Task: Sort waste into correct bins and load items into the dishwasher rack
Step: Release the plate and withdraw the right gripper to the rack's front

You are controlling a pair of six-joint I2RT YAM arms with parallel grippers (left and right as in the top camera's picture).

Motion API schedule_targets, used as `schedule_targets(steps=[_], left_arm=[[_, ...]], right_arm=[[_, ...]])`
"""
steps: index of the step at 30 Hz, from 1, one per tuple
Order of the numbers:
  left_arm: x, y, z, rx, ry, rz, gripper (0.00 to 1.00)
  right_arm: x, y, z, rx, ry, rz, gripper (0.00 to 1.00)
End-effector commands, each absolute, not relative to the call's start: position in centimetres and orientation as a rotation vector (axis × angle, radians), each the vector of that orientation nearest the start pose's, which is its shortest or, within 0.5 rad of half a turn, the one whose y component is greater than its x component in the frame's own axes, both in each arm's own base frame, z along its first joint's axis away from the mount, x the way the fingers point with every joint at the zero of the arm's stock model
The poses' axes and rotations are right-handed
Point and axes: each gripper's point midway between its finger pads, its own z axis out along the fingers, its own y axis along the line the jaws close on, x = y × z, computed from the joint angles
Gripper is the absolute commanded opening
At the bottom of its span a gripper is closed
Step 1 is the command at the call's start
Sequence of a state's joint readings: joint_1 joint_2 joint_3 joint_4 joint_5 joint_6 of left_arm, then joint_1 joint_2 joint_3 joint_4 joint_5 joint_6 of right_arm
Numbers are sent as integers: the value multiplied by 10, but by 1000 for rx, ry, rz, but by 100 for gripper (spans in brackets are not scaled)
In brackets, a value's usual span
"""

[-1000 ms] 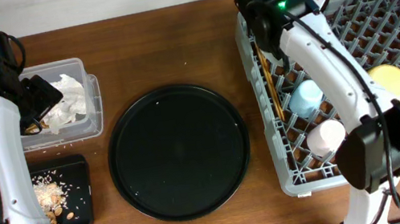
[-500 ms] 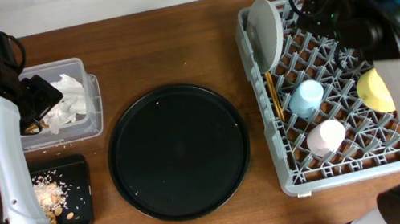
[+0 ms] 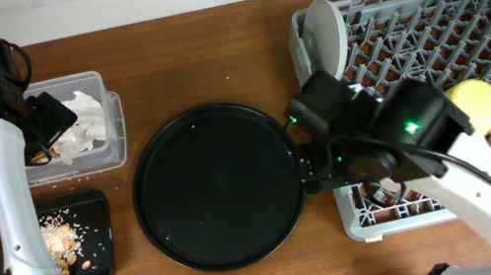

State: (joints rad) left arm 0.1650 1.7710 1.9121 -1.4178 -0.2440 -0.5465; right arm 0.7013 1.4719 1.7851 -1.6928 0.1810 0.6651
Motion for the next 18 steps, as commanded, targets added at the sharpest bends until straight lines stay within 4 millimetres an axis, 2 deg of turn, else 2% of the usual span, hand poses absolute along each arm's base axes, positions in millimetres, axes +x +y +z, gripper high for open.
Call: schedule_targets(steps=[1, 4, 5, 6, 8, 9, 10, 13, 15, 18], left_arm=[[363, 104, 241, -1020, 2587, 263, 99], [363, 104, 241, -1020, 2587, 263, 99], [363, 104, 241, -1020, 2587, 263, 99], [363, 104, 241, -1020, 2587, 263, 100], [363, 104, 241, -1020, 2587, 263, 99], [363, 104, 241, -1020, 2587, 263, 99], [363, 104, 241, -1020, 2587, 263, 99], [363, 104, 241, -1020, 2587, 263, 99], [363, 104, 241, -1020, 2587, 263, 99], [363, 104, 241, -1020, 2587, 263, 99]], right_arm=[[217, 143, 269, -36, 2872, -31, 99], [233, 141, 278, -17, 2777, -46, 99], [236, 139, 287, -27, 2724, -30, 99], [237, 132, 302, -11, 2640, 2, 99], [241, 116, 320, 35, 2505, 89, 99], [242, 103, 315, 41, 2438, 153, 99], [244, 100, 309, 26, 2396, 216, 99], [233, 79, 260, 55, 2179, 421, 99], [226, 70, 233, 79, 2058, 442, 99], [226, 67, 205, 75, 1874, 484, 99]])
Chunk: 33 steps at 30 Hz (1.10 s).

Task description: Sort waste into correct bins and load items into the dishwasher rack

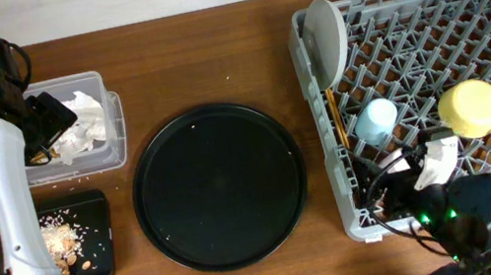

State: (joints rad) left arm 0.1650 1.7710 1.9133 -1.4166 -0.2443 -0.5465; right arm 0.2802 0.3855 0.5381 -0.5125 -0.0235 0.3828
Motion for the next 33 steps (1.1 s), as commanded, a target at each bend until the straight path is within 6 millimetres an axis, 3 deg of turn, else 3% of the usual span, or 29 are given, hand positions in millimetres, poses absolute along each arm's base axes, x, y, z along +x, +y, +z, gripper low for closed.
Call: schedule_targets(steps=[1, 3, 10, 12, 14, 20, 33], left_arm=[[363, 104, 241, -1020, 2587, 263, 99], [363, 104, 241, -1020, 2587, 263, 99], [363, 104, 241, -1020, 2587, 263, 99], [363, 104, 241, -1020, 2587, 263, 99], [363, 104, 241, -1020, 2587, 263, 99], [363, 104, 241, -1020, 2587, 263, 99], [363, 104, 241, -1020, 2587, 263, 99]], right_arm=[[227, 62, 198, 91, 1828, 481, 99], [227, 59, 185, 90, 1737, 486, 99], [237, 65, 190, -151, 1508, 312, 99], [238, 64, 187, -206, 1515, 249, 99], [238, 61, 157, -231, 1630, 205, 99], [244, 29, 157, -119, 1639, 101, 99], [244, 29, 157, -120, 1639, 101, 99]])
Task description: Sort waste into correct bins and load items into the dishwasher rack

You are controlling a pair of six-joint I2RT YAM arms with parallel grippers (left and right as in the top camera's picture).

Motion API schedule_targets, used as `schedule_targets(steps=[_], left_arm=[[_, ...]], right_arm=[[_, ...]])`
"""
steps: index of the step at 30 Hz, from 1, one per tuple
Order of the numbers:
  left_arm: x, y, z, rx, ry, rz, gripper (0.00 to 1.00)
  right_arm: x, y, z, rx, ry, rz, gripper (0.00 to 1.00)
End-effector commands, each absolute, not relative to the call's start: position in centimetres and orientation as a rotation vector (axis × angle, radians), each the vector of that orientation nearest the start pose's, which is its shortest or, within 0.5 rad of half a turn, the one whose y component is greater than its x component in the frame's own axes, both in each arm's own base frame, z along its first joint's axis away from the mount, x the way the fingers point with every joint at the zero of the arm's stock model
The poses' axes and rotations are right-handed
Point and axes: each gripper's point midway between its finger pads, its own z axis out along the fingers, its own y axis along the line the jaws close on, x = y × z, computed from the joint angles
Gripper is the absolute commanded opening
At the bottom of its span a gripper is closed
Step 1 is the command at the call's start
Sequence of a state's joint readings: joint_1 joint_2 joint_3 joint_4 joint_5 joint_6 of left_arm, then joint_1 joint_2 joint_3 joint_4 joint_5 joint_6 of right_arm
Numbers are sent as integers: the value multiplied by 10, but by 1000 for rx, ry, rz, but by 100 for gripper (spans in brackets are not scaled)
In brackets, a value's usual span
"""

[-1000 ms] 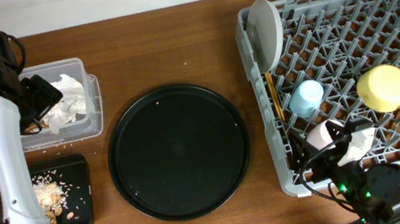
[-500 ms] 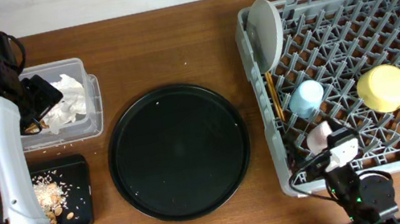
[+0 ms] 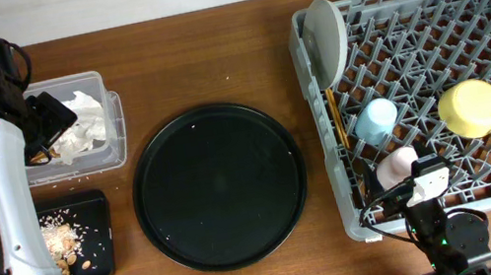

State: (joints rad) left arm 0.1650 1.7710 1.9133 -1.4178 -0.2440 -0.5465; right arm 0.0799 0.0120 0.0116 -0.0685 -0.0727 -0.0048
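The grey dishwasher rack fills the right side. An upright grey plate, a blue cup, a yellow cup, a pink cup and a thin yellow utensil sit in it. The round black tray in the middle has nothing on it. My left gripper hangs over the left part of the clear bin; whether it is open or shut does not show. My right gripper is folded back at the rack's front edge, its jaws unclear.
Crumpled white paper lies in the clear bin. A black bin at the lower left holds food crumbs. The left arm's white link runs down the left edge of the table.
My right arm has drawn a little further back toward the bottom edge, and the pink cup it covered now shows in the rack. The left arm has not moved.
First my right arm reached over the rack's left part and the tray's right rim. Then it was pulled back to the rack's front edge, and now it sits lower still. The left gripper stayed over the clear bin throughout.
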Motion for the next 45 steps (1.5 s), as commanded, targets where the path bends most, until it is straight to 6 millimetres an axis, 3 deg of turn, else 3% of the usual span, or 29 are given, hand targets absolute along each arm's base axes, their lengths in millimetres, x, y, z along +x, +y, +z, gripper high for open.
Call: schedule_targets(steps=[1, 2, 3, 7, 9, 12, 14, 15, 16, 17, 19, 20, 21, 27, 33, 38, 45], left_arm=[[355, 101, 239, -1025, 2621, 262, 99], [336, 96, 236, -1039, 2699, 267, 99], [331, 94, 236, -1041, 2714, 270, 99], [336, 72, 219, -931, 2641, 217, 99], [337, 53, 198, -785, 2567, 149, 99], [340, 9, 167, -422, 2323, -119, 99], [316, 8, 142, -284, 2187, -96, 99], [293, 15, 108, -296, 2201, -37, 99], [278, 15, 87, -299, 2242, -32, 99], [266, 15, 73, -301, 2279, -28, 99], [255, 17, 62, -297, 2259, -9, 99], [256, 13, 62, -87, 2168, 55, 100], [257, 5, 68, 15, 2062, 41, 99], [247, 2, 75, 42, 2005, 39, 99], [246, 2, 154, 33, 1658, 47, 99], [245, 15, 156, -11, 1651, 89, 99], [245, 16, 156, -12, 1652, 95, 99]], right_arm=[[244, 29, 157, -120, 1639, 102, 99], [244, 29, 157, -120, 1639, 102, 99], [244, 29, 157, -120, 1639, 102, 99], [244, 29, 157, -120, 1639, 101, 98], [244, 29, 157, -120, 1639, 102, 99], [244, 29, 157, -120, 1639, 102, 99], [244, 29, 157, -120, 1639, 101, 99], [244, 29, 157, -120, 1639, 102, 99], [244, 29, 157, -120, 1639, 102, 99], [244, 29, 157, -120, 1639, 102, 99], [244, 29, 157, -120, 1639, 102, 99], [244, 29, 157, -120, 1639, 102, 99], [244, 29, 157, -120, 1639, 101, 99], [244, 29, 157, -120, 1639, 101, 99], [244, 29, 157, -120, 1639, 102, 99], [244, 29, 157, -120, 1639, 102, 99], [244, 29, 157, -120, 1639, 102, 99]])
